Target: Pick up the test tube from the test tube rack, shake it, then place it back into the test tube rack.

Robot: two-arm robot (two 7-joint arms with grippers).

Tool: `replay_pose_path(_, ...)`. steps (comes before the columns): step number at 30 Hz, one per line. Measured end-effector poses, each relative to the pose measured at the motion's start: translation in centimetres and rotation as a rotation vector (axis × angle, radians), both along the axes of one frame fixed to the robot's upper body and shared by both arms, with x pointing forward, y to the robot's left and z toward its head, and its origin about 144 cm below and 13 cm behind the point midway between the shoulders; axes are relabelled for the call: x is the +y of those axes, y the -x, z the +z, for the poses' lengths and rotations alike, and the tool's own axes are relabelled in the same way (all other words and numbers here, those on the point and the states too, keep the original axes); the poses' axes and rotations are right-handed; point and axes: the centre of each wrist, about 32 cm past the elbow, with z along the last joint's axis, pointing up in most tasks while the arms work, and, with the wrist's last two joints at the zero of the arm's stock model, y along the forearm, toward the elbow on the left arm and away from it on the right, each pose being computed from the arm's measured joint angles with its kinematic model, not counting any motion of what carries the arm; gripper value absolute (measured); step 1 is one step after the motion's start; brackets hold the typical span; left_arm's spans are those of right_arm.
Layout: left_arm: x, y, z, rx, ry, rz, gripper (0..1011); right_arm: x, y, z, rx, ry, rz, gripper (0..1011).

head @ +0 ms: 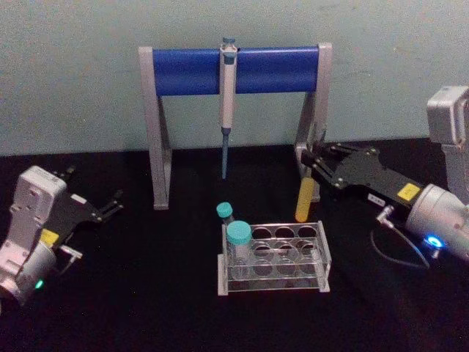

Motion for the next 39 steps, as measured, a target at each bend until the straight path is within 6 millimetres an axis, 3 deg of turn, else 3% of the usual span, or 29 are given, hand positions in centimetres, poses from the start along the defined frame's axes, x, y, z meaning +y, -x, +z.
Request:
replay_pose_path(12, 0.0, 0.0, 0.0, 0.000, 0.000, 0.000, 1001, 0.3, 1.8, 0.1, 0.033, 0.017, 0.109, 229)
replay_pose_path(28, 0.0, 0.0, 0.0, 0.000, 0.000, 0.000, 1001, 2.1, -1.9, 0.3, 0.003, -0.027, 0.081, 229)
replay_pose_path(39, 0.0, 0.0, 0.0, 0.000, 0.000, 0.000, 1001, 1.7, -2.4, 0.3, -0.001, -0.019, 0.043, 229)
